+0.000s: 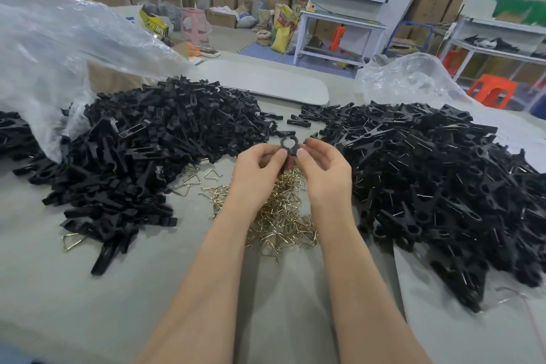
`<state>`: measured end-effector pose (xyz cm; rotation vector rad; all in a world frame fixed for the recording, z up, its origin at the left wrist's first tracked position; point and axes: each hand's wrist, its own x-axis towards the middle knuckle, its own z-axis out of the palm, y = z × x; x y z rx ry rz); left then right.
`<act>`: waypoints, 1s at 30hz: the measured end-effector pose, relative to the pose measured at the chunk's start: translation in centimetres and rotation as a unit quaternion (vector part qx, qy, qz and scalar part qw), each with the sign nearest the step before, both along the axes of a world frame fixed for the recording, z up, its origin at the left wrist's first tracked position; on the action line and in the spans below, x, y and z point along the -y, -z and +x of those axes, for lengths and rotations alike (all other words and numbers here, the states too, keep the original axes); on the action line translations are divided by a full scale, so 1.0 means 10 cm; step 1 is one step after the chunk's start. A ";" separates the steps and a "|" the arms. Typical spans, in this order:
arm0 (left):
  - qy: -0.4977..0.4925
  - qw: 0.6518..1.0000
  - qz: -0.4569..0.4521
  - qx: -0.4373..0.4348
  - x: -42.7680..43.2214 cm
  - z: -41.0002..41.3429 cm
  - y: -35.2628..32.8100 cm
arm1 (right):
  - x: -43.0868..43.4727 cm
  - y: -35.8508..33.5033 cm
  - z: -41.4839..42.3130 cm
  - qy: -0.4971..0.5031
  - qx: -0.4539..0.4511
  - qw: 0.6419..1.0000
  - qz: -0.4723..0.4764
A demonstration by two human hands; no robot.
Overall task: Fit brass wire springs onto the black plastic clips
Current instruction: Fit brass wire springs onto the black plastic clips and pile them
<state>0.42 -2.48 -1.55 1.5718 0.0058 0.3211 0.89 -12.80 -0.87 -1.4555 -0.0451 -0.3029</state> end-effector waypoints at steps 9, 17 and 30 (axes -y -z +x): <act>0.002 0.995 -0.091 -0.042 -0.03 0.04 0.05 | -0.02 -0.03 -0.02 -0.017 0.015 0.999 -0.032; 0.042 0.984 -0.162 -0.070 -0.08 0.02 0.01 | 0.00 -0.03 -0.01 -0.027 -0.013 0.999 -0.027; 0.071 0.897 -0.431 -0.067 -0.26 -0.05 -0.13 | 0.11 -0.01 0.02 -0.033 -0.095 0.972 -0.213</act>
